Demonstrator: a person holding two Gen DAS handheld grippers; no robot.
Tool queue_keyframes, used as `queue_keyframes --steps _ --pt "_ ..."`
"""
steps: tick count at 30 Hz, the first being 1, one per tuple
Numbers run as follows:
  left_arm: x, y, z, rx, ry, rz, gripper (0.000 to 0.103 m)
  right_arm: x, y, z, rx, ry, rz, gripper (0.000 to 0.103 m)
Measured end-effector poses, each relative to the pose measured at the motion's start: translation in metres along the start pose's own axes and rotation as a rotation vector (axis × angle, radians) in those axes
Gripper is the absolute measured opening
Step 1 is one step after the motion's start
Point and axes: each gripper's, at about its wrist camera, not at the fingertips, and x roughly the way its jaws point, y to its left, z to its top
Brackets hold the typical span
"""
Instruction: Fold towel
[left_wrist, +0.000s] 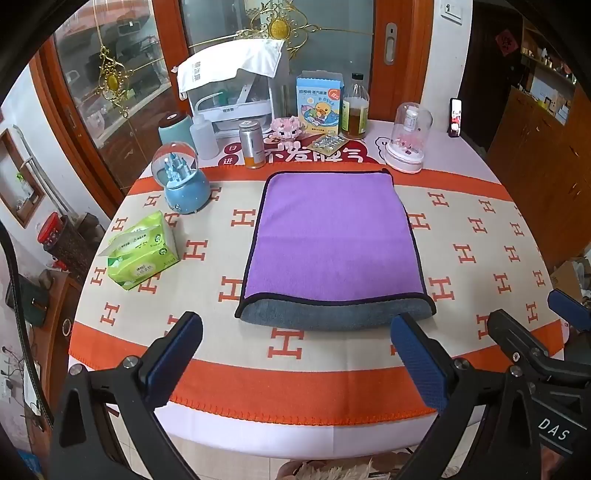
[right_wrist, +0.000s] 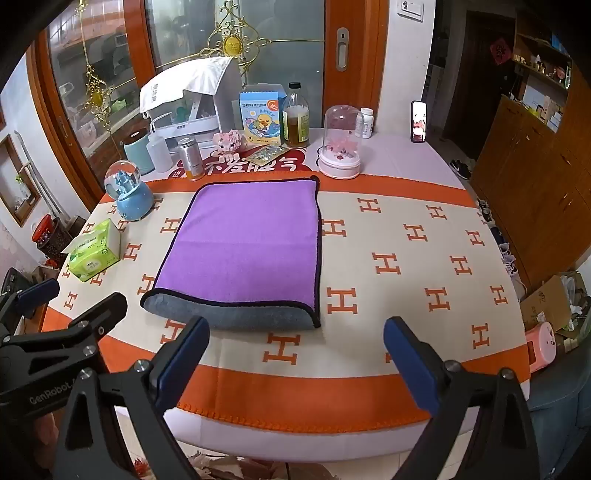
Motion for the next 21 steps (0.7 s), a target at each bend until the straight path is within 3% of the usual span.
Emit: queue_keyframes --steps 21 --pt "0.0004 0.0002 0.0001 0.000 0.000 0.000 0.101 0.0032 0.0040 0.0020 0.001 0.000 0.002 0.096"
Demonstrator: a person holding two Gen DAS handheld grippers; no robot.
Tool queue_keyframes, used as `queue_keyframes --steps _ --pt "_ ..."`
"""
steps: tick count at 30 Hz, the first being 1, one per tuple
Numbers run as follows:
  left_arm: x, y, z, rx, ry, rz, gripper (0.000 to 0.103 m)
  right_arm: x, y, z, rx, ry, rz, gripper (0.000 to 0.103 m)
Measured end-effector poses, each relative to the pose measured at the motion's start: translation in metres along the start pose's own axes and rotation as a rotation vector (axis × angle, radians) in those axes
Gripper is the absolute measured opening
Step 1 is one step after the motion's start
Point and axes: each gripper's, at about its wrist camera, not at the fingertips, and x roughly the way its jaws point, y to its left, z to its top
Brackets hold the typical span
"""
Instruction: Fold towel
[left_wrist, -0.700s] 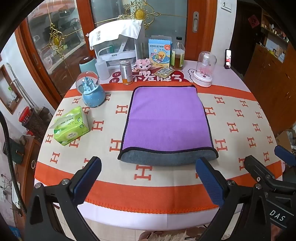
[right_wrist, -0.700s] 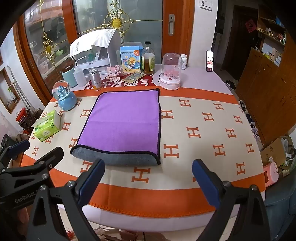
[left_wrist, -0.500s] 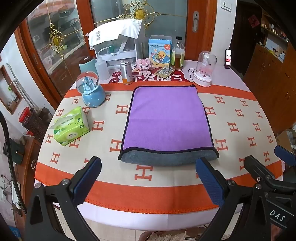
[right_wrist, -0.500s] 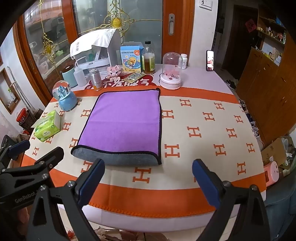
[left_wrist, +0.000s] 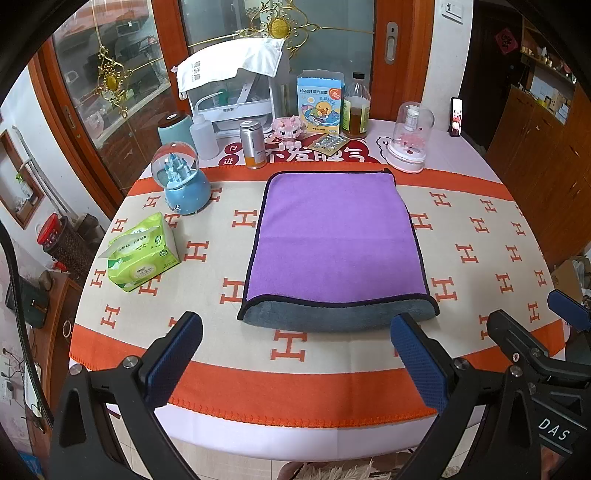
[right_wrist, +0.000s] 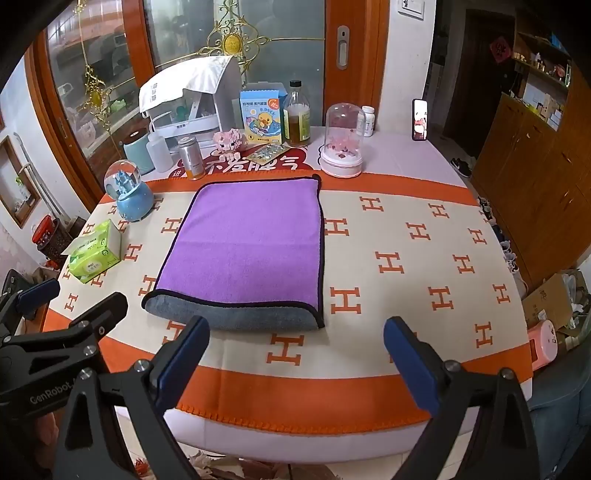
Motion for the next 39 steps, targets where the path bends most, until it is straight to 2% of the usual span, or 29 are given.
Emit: queue_keyframes --steps 37,39 --pt "0.011 0.013 0.002 0.000 -0.002 0.007 0.101 0.008 0.004 0.007 0.004 0.004 -0.005 0.096" --pt "0.012 0.013 0.009 -0.002 0.000 0.007 0.101 0.008 0.005 0.007 0.003 0.003 -0.005 0.096"
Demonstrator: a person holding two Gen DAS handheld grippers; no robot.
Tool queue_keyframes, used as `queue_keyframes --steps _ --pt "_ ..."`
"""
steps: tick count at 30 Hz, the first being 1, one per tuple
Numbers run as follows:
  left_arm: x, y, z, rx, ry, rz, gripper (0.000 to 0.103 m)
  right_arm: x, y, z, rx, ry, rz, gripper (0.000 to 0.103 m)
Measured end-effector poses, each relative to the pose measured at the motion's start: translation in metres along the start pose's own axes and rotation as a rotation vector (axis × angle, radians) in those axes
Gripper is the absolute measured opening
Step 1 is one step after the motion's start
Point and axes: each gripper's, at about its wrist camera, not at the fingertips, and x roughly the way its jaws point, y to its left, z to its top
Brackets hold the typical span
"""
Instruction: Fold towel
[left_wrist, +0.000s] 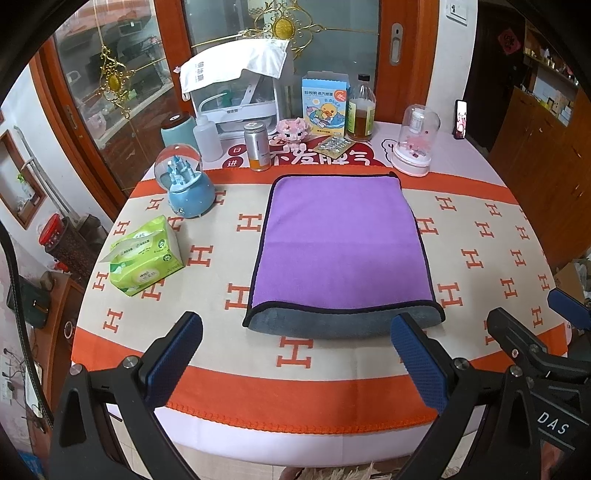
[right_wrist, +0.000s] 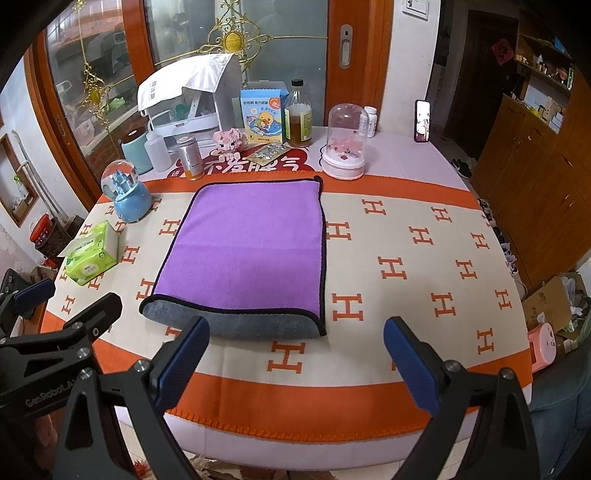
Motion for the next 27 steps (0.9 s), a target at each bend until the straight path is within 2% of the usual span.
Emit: queue_keyframes --steps 27 --pt "-0.0068 0.0032 -0.0037 0.003 -0.004 -0.006 0.101 -0.0057 0.0016 -0.0018 0.013 -0.006 0.013 0.096"
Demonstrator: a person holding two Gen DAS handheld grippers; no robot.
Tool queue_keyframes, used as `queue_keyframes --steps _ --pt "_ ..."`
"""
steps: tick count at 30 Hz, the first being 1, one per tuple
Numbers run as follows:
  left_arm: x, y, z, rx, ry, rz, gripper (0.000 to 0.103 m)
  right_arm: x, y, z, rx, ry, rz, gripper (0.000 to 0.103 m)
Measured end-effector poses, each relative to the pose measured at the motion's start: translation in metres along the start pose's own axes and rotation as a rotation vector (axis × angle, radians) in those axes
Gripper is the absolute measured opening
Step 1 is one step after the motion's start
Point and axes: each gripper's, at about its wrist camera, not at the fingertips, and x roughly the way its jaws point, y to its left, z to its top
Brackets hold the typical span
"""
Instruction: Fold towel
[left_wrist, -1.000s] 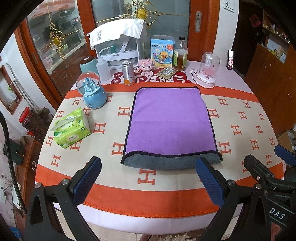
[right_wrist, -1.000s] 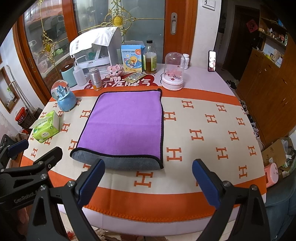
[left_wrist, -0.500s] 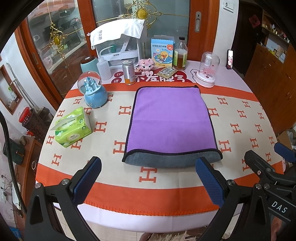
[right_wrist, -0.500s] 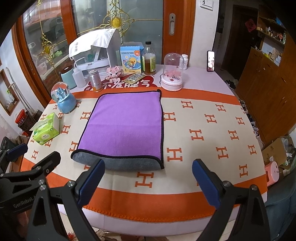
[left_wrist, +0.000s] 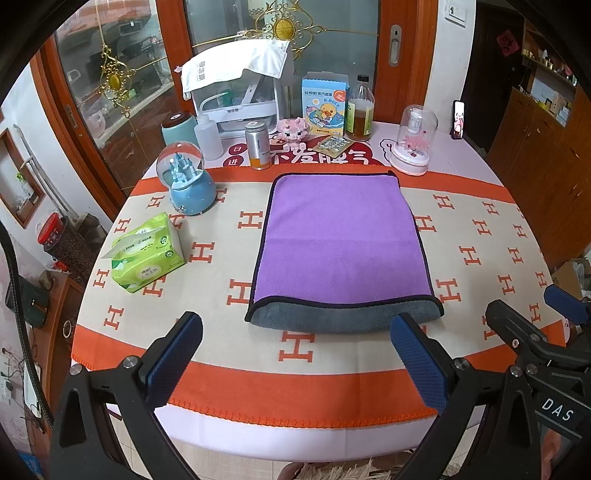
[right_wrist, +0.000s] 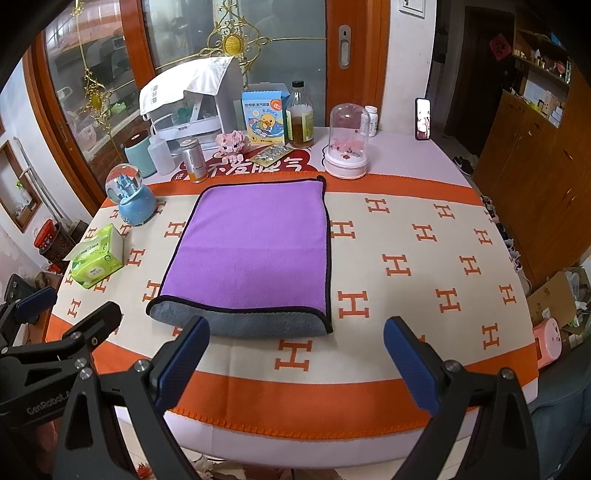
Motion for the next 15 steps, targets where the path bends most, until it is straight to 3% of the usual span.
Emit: queue_keyframes --steps 15 --pt "-0.0009 -0.0032 -0.0025 -0.001 0.000 -0.003 0.101 0.0030 -0.0002 0.0018 -0.007 0.001 -0.010 0.096"
